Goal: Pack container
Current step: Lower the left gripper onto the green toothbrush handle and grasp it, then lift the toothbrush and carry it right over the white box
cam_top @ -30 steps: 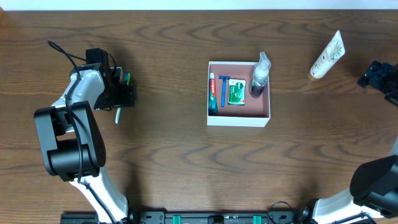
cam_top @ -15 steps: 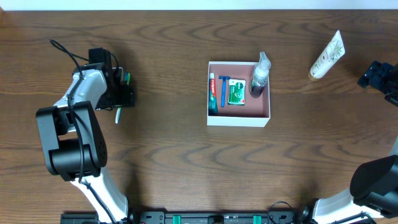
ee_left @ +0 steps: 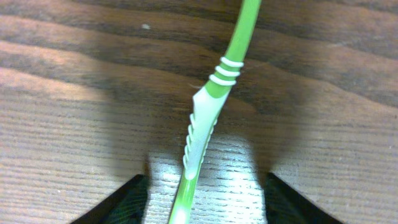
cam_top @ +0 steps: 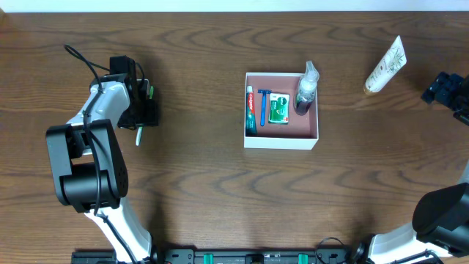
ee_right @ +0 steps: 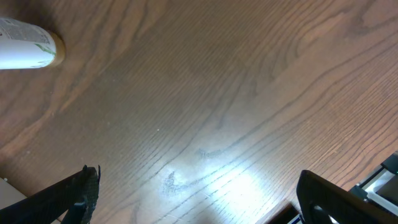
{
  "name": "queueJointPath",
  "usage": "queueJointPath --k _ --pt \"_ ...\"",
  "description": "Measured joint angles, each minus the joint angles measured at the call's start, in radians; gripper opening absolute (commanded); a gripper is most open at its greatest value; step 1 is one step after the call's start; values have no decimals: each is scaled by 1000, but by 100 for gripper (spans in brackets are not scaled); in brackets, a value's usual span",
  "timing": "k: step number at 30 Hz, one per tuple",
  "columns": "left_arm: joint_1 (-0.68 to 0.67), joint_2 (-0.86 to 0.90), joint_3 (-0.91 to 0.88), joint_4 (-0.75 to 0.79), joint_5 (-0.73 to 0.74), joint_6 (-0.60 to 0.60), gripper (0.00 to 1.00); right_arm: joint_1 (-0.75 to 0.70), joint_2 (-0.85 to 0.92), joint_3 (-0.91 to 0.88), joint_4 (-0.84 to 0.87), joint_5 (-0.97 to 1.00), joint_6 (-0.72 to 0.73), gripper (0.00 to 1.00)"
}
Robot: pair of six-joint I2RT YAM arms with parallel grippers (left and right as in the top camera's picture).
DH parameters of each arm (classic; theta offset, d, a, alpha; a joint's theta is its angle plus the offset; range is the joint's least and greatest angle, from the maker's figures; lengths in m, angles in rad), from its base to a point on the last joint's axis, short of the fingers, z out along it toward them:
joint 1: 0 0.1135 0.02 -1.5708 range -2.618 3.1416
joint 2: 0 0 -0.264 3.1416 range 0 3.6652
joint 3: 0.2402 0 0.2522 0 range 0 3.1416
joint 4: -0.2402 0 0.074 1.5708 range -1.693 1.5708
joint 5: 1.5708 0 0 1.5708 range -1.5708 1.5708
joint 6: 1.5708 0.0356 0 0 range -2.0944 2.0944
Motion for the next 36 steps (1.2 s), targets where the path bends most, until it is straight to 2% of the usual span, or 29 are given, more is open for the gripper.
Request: queueJointPath --k 5,14,17,23,29,36 --pt "0 0 0 0 0 2 43 0 0 0 0 0 0 99" --pt "0 0 0 0 0 -2 9 0 0 0 0 0 0 99" --pt "0 0 0 0 0 2 5 0 0 0 0 0 0 99" --pt "0 -2 0 -10 0 1 6 0 0 0 0 0 0 99" --pt "0 -38 27 -83 5 1 6 0 0 0 0 0 0 99" --pt "-34 -254 85 -106 91 1 6 0 0 0 0 0 0 99"
